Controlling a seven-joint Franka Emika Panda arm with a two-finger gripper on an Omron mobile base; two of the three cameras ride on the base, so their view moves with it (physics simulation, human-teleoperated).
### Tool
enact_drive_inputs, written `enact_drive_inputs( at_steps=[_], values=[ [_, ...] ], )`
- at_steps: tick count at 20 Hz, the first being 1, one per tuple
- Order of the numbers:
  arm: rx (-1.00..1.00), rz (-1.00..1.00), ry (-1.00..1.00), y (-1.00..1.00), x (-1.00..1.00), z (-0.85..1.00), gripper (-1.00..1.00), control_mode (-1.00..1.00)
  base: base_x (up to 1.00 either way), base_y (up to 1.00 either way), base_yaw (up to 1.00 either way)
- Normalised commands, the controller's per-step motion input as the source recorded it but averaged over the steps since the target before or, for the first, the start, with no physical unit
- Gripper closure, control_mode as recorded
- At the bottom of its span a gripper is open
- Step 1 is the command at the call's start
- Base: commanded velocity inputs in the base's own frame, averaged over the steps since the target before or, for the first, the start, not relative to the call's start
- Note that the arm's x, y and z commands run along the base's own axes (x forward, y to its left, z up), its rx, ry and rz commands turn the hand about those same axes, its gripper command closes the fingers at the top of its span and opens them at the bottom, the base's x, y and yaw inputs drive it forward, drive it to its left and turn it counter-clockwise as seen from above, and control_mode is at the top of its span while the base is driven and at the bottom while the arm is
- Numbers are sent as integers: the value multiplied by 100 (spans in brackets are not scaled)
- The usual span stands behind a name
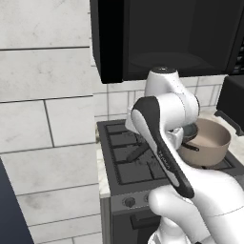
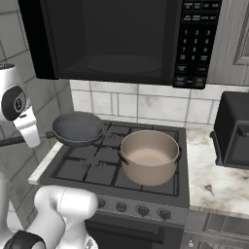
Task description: Move the pot and pan from the stove into the sink.
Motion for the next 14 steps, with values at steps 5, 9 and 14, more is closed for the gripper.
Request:
enact_drive_inputs(
  at_steps=[5,9,14],
  values=[
    [-1,21,-1,-5,-86,32,100,-100,0,0,0],
    [1,32,-3,-23,-58,4,100,-100,0,0,0],
    [11,30,-8,-48,-48,-46,100,-100,0,0,0]
  ],
)
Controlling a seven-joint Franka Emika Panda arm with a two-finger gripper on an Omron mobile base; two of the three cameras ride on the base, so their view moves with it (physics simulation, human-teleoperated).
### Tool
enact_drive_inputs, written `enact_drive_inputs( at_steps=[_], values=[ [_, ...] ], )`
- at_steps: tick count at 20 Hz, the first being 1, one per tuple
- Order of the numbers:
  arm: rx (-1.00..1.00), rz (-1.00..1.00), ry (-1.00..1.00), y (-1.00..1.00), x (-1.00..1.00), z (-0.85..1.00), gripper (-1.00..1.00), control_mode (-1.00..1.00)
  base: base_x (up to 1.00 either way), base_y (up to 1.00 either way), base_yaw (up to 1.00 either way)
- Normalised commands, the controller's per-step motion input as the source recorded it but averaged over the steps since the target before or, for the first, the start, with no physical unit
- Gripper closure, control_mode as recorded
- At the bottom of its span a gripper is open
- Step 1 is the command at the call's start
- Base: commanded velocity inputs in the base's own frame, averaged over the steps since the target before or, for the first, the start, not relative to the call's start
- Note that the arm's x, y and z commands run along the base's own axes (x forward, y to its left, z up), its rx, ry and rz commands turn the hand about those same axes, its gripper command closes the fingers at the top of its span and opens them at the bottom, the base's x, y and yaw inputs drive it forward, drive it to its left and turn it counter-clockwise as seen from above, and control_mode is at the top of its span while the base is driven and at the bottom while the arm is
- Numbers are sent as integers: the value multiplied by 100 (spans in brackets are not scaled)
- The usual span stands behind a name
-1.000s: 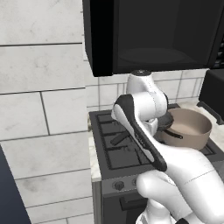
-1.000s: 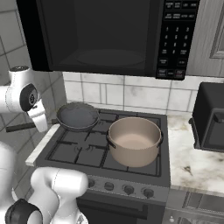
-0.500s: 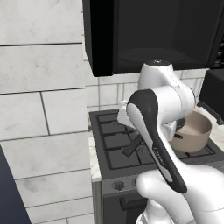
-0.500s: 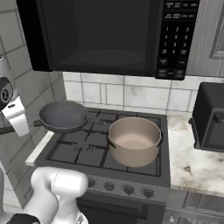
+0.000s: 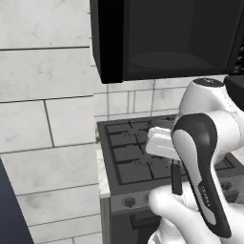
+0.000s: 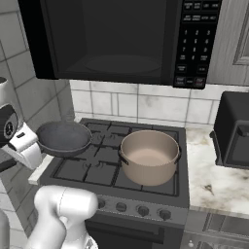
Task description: Move the pot and pan from the stove into the sink.
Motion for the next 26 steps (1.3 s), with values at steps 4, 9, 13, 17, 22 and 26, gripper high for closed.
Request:
enact_drive_inputs(
  at_steps=[4,9,13,17,22,26],
  values=[
    [7,24,-28,-56,-29,-38,100,-100,0,0,0],
    [0,13,-29,-28,-22,-10,100,-100,0,0,0],
    [0,0,0,0,0,0,100,-100,0,0,0],
    [0,0,0,0,0,0,100,100,-43,-7,0],
    [0,0,0,0,0,0,100,100,-87,-10,0],
    [0,0,0,0,0,0,100,100,-76,-6,0]
  ],
)
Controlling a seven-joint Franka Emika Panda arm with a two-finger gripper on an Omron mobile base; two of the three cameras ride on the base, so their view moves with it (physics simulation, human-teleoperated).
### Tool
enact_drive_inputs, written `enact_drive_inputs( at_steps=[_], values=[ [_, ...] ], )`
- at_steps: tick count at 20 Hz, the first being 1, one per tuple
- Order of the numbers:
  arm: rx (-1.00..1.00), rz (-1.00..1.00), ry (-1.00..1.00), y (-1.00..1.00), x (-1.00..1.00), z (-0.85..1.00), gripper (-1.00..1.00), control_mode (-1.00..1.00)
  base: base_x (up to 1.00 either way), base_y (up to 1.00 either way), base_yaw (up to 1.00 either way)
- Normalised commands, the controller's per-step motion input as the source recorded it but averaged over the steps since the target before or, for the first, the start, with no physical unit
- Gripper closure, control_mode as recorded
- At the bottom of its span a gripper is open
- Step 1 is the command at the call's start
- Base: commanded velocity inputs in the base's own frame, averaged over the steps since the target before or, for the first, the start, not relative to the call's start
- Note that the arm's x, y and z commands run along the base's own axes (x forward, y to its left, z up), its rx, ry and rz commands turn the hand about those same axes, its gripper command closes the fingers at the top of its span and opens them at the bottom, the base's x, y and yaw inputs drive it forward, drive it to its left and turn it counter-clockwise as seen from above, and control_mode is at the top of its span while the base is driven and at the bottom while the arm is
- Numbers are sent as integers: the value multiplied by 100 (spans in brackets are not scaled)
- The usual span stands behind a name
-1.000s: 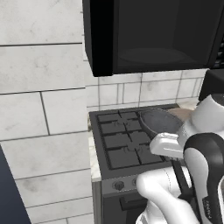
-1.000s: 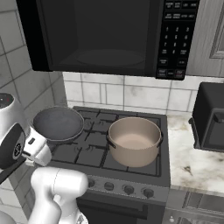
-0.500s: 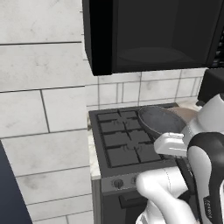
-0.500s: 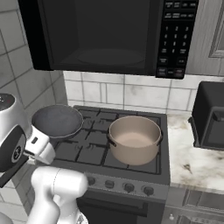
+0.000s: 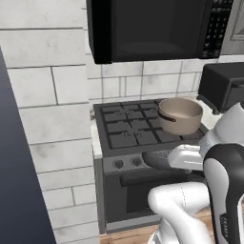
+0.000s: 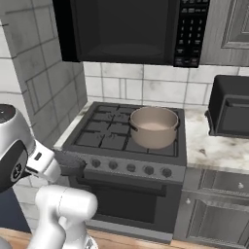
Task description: Move the pot and pan from the stove into the sink.
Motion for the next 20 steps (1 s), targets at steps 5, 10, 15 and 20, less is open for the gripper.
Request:
enact_drive_inputs(
  at_steps=[5,10,15,20],
  values=[
    [0,0,0,0,0,0,100,100,-15,0,0],
    [0,0,0,0,0,0,100,100,0,0,0],
    [0,0,0,0,0,0,100,100,-2,-23,-20],
    [0,0,0,0,0,0,100,100,-1,-26,-31]
  ],
)
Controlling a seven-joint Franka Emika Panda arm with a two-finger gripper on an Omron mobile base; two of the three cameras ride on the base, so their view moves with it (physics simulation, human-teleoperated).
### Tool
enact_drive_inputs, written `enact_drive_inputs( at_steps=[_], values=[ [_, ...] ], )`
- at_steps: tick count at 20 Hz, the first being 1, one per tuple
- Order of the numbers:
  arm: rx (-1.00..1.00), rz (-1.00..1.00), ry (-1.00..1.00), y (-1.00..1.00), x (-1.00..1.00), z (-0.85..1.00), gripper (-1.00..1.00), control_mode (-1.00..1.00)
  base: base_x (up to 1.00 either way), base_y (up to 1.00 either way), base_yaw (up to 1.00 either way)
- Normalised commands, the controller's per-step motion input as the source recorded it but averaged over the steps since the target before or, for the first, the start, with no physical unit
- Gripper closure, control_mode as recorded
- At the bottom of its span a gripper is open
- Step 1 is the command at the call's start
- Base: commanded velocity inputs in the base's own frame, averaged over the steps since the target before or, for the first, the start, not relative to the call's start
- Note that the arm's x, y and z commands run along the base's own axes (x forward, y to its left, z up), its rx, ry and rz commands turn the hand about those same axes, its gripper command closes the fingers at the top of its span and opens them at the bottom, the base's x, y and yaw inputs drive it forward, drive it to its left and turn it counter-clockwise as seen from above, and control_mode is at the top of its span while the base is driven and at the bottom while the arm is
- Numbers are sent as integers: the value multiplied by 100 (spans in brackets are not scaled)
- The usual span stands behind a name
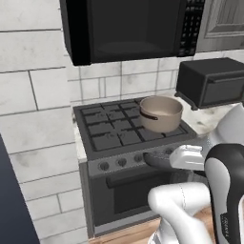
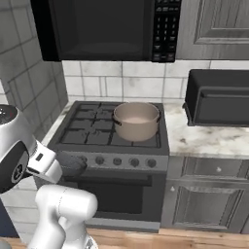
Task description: Move the pot and pan from the stove into the sink.
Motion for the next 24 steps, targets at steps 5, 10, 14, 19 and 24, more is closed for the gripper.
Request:
enact_drive_inputs(
  at_steps=[5,10,14,19,24],
  values=[
    [0,0,0,0,0,0,100,100,0,-17,-35],
    [0,0,0,0,0,0,100,100,0,-13,-36],
    [0,0,0,0,0,0,100,100,4,-10,-37],
    [0,0,0,0,0,0,100,100,7,-11,-36],
    [0,0,0,0,0,0,100,100,9,-10,-36]
  ],
)
